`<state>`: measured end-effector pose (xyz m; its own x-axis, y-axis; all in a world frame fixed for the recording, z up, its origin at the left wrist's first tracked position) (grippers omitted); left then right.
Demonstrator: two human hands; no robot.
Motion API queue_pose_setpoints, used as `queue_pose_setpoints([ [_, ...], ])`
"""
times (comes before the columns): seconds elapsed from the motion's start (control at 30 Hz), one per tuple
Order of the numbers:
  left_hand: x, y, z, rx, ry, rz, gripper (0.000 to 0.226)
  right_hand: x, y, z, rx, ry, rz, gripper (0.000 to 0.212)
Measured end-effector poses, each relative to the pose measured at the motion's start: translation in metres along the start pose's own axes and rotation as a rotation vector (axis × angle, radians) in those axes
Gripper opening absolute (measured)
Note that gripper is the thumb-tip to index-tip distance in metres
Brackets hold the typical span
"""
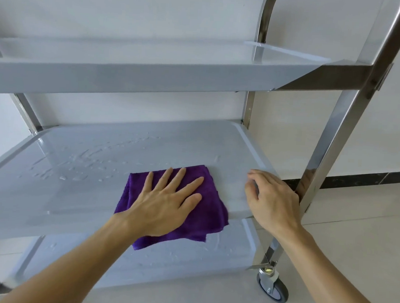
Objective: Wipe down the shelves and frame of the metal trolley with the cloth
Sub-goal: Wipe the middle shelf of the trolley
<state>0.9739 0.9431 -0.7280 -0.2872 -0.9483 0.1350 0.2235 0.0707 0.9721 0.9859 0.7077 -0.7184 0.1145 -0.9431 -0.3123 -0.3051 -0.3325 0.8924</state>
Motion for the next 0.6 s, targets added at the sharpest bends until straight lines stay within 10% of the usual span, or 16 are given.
queue_pose_setpoints([
  [0.6,-0.005,0.022,-0.115,-0.001,-0.091,-0.033,0.075,0.008,-0.014,-0.016,-0.289,0.053,0.114,0.056],
])
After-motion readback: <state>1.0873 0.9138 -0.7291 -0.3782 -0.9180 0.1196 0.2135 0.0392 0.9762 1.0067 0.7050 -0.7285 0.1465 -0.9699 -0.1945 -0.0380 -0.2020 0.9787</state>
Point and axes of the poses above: each hand's wrist, its own z-axis away from the middle knuckle, its own y-axis out of the back of the hand, x = y × z, the point moved 5 cm from there along -z, towards the middle knuckle, and after that the axes turned 8 degrees about -x, right-handed, at the moved point
